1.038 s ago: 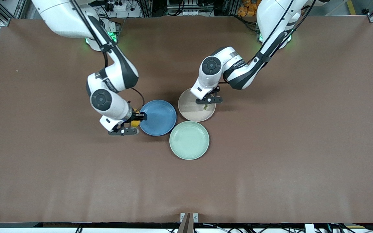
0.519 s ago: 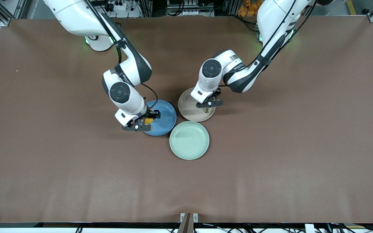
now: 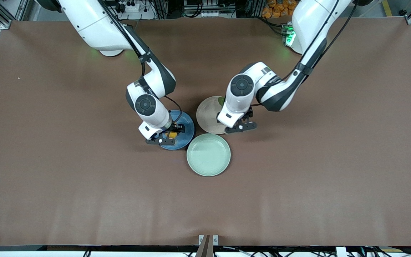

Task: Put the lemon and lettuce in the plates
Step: 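Release the lettuce onto the beige plate while the right gripper carries the lemon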

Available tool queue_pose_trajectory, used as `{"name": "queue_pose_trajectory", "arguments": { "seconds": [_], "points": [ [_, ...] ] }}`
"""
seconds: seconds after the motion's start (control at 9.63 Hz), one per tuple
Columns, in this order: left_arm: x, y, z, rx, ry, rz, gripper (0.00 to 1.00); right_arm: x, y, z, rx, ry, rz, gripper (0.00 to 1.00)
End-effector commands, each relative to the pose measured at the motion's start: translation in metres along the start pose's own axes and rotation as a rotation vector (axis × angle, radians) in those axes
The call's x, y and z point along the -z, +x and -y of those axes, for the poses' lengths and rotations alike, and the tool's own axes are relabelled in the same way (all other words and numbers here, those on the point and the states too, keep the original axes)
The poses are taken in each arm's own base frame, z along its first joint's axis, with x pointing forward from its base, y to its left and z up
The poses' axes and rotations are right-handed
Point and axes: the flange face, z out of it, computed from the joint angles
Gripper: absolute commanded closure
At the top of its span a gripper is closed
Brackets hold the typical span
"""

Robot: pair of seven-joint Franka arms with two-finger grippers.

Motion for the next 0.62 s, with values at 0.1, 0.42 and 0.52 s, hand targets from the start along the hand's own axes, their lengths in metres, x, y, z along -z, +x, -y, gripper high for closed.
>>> {"name": "queue_pose_trajectory", "arguments": {
  "seconds": [0.1, 0.42, 0.52],
  "points": [
    [0.035, 0.042, 0.033, 0.016, 0.042, -0.053, 0.0, -0.012, 0.001, 0.004, 0.025, -0.039, -0.019, 0.81],
    [0.042, 0.066, 0.061, 0.059, 0.047, -0.056, 0.0, -0.014, 0.001, 0.004, 0.014, -0.039, -0.019, 0.31],
    [0.054, 0.08, 0.077, 0.063, 0.059, -0.054, 0.0, -0.015, 0.0, 0.003, 0.009, -0.04, -0.018, 0.0]
  ]
}}
